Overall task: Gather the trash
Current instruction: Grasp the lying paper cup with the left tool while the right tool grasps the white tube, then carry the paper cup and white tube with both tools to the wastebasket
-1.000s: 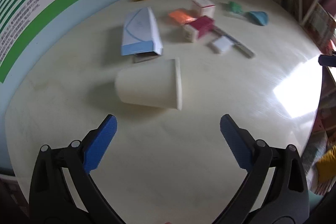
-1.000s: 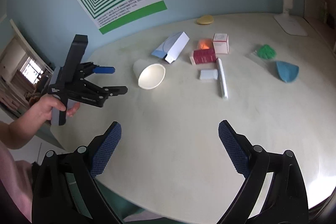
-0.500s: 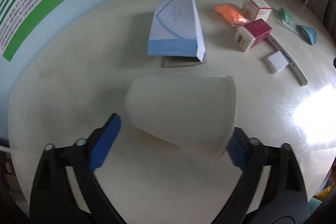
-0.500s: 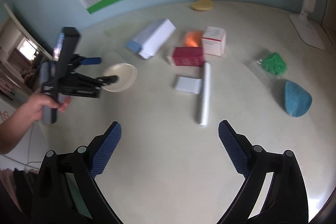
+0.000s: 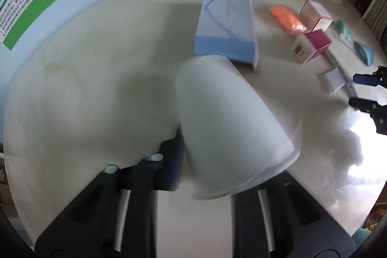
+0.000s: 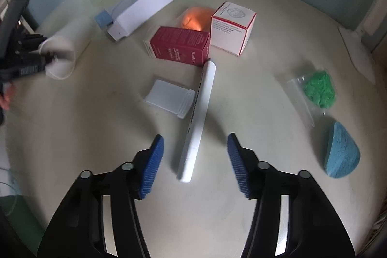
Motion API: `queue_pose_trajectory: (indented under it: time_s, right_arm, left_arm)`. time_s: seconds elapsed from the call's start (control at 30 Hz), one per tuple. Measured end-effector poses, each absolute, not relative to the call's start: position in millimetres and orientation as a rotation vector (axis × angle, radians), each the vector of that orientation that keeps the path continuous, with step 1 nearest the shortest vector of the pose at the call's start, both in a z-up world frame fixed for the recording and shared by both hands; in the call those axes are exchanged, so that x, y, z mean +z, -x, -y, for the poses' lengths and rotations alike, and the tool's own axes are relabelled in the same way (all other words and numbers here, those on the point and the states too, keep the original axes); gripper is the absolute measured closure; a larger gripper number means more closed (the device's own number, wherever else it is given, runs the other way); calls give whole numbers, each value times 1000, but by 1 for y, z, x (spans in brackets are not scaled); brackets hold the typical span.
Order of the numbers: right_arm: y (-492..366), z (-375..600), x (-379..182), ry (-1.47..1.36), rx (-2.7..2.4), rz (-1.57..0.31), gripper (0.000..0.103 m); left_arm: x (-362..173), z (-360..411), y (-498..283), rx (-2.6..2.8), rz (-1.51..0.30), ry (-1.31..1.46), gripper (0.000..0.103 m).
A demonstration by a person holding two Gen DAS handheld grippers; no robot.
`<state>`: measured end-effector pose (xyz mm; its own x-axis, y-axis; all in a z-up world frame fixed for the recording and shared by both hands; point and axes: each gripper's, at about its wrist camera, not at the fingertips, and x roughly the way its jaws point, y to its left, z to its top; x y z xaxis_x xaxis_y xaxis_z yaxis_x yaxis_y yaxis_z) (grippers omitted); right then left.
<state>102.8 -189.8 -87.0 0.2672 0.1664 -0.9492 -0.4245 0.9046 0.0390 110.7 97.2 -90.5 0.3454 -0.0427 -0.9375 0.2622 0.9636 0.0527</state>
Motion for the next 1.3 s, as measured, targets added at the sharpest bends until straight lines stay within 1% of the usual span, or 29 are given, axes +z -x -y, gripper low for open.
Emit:
queue_pose_trajectory:
  time_s: [0.07, 0.1, 0.17, 0.2, 0.23, 0.3, 0.4, 0.87, 1.07, 1.3]
  right_arm:
    - [-103, 189, -87, 238, 407, -1234, 55]
    - [-103, 189, -87, 237, 408, -1230, 59]
    - [-102, 188, -86, 245, 423, -1224, 71]
    - [-101, 188, -85, 248, 428, -1226, 83]
    - [-101, 188, -85, 253, 424, -1232, 87]
    - [-102, 194, -84, 226, 421, -1253, 90]
    - [-100, 206, -81, 167, 411, -1267, 90]
    - [-70, 246, -38, 35, 380, -1233, 90]
    - [-44, 252, -23, -12, 316, -1206, 90]
    - [9, 275, -6, -89, 203, -1186, 90]
  left_arm:
    - [-91, -97, -115, -206, -1205, -198, 89]
    - [-91, -97, -115, -208, -1204, -201, 89]
    - [-89, -98, -113, -213, -1199, -199, 90]
    - [-89, -98, -112, -219, -1199, -195, 91]
    - [-88, -99, -111, -220, -1197, -195, 92]
    - [-83, -99, -107, -232, -1193, -185, 94]
    - [-76, -98, -102, -248, -1186, -185, 97]
    - [-39, -58, -76, -407, -1127, -273, 97]
    - [-32, -28, -67, -508, -1098, -322, 97]
    - [-30, 10, -44, -662, -1072, -406, 97]
